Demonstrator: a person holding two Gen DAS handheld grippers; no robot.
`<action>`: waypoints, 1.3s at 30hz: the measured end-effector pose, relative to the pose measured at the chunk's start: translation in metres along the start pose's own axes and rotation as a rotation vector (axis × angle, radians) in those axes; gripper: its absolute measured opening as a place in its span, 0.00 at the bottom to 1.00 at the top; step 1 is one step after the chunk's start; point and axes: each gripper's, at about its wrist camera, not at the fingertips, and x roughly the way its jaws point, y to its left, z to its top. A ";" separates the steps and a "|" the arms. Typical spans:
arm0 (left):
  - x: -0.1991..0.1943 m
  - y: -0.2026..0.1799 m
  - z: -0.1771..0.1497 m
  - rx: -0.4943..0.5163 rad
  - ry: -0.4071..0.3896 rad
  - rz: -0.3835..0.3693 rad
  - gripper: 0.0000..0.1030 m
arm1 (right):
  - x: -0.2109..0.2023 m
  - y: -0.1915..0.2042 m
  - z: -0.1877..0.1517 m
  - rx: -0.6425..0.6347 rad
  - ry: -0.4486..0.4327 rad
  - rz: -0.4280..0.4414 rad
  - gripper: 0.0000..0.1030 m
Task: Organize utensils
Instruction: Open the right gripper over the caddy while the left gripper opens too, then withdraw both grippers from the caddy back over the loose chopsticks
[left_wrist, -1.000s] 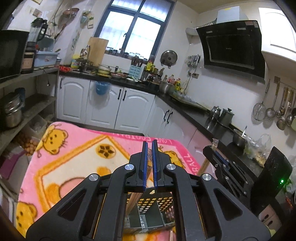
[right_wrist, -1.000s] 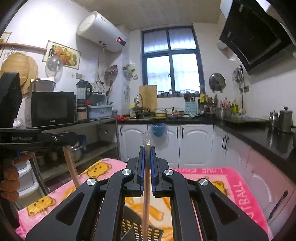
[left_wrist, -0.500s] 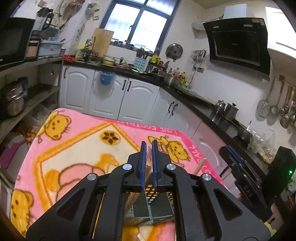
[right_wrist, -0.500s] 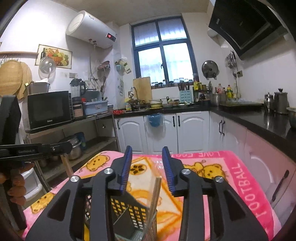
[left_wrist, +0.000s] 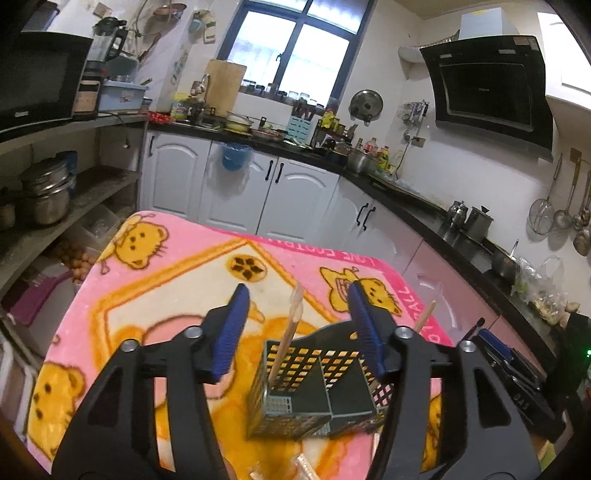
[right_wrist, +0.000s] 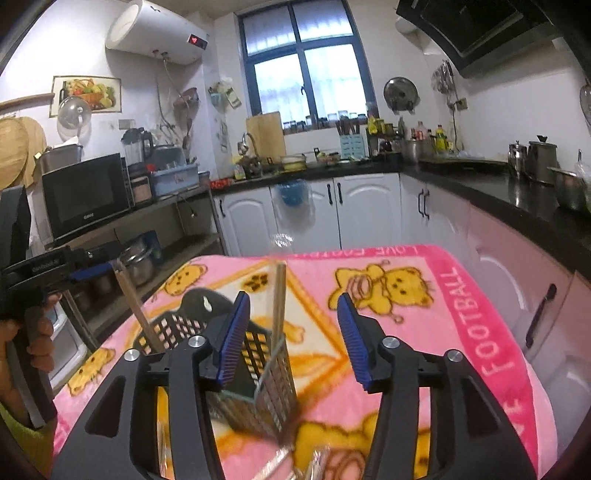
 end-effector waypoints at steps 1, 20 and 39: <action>-0.002 0.000 -0.001 0.001 -0.002 0.001 0.58 | -0.003 -0.001 -0.002 0.004 0.009 -0.008 0.53; -0.048 -0.030 -0.043 0.082 -0.035 0.024 0.90 | -0.048 0.004 -0.029 -0.005 0.052 0.024 0.72; -0.071 -0.032 -0.088 0.067 0.011 0.036 0.90 | -0.081 0.019 -0.042 -0.047 0.049 0.044 0.78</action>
